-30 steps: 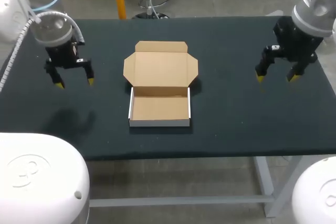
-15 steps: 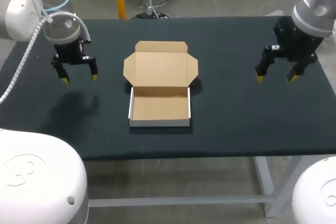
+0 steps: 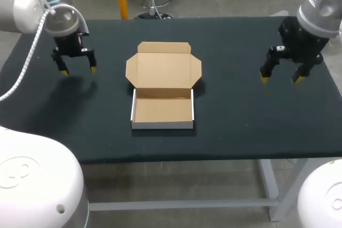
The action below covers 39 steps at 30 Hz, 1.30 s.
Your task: Assemble the packaging by folding the flat box into shape, placing the metal phone stand inside, and closing the box properly
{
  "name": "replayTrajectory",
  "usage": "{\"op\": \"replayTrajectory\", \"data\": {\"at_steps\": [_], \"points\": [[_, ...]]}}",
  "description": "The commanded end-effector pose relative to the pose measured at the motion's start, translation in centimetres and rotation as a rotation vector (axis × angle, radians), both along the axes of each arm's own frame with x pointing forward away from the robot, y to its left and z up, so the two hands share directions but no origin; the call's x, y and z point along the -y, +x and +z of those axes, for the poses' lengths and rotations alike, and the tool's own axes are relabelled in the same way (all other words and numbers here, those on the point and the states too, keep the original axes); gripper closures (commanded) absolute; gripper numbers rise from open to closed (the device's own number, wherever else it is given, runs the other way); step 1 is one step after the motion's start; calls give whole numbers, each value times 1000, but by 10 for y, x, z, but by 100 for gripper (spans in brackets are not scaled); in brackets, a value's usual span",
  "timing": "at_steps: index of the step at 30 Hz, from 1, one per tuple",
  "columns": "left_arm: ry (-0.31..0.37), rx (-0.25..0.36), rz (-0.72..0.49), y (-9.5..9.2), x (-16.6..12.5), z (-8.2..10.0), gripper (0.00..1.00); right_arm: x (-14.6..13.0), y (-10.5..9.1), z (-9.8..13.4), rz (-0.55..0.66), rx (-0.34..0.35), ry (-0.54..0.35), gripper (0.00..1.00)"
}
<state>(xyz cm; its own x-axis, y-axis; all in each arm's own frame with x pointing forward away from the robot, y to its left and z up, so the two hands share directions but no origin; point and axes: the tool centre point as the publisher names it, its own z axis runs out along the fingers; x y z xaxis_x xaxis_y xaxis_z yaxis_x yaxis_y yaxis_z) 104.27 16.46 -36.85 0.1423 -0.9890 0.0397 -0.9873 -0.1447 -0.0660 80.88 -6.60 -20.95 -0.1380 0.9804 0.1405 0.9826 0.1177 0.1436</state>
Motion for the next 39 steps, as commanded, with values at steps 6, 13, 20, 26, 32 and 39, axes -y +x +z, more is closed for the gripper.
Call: {"op": "replayTrajectory", "data": {"at_steps": [6,13,20,26,32,39], "points": [[-12,-49,10,32,-16,-7,0,0,0,2,0,-4,-2,0],[-30,-50,8,53,-29,-11,0,0,0,2,0,-4,-2,0],[-35,-51,-6,74,-33,-17,0,0,0,2,0,-4,-2,0],[-35,-51,-1,90,-40,-19,0,0,0,2,0,-4,-2,0],[-39,-52,5,105,-48,-20,0,0,0,2,0,-4,-2,0],[-43,-53,5,118,-57,-22,0,0,0,2,0,-4,-2,0]]}}
